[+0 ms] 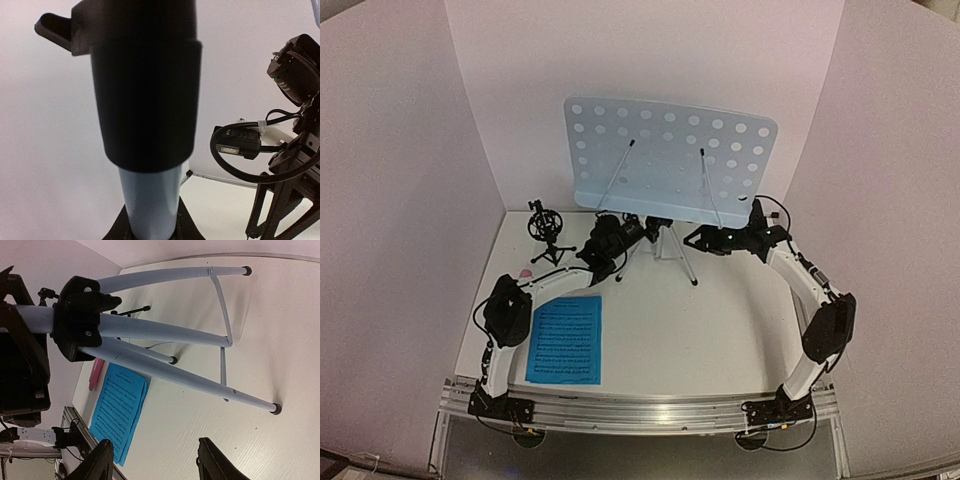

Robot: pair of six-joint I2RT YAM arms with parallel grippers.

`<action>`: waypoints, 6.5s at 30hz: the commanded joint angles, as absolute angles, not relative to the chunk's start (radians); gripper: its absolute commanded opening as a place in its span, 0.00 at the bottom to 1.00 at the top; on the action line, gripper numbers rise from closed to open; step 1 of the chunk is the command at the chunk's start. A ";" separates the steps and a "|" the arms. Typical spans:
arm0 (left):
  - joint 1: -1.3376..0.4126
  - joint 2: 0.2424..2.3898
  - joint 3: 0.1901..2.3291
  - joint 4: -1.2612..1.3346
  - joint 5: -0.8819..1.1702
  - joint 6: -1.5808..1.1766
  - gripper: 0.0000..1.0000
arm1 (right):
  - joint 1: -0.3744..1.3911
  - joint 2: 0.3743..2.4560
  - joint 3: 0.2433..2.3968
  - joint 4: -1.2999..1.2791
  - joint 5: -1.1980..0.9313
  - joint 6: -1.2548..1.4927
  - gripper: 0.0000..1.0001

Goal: Set up the instrument practice props

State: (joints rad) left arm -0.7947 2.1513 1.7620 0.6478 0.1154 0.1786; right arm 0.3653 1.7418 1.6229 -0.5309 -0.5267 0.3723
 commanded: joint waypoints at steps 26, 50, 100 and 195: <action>-0.776 2.122 1.904 0.220 0.156 -0.029 0.00 | 0.384 1.824 1.836 -0.642 -0.560 0.482 0.55; -0.816 2.128 1.827 0.421 -0.129 -0.050 0.00 | 0.348 1.736 1.704 -0.695 -0.286 0.478 0.56; -0.839 1.978 1.600 0.597 -0.012 0.034 0.60 | 0.346 1.691 1.681 -0.710 -0.341 0.443 0.56; -0.446 1.168 0.445 -0.526 0.094 0.893 0.62 | 1.048 2.478 1.957 -0.355 -0.163 0.956 0.51</action>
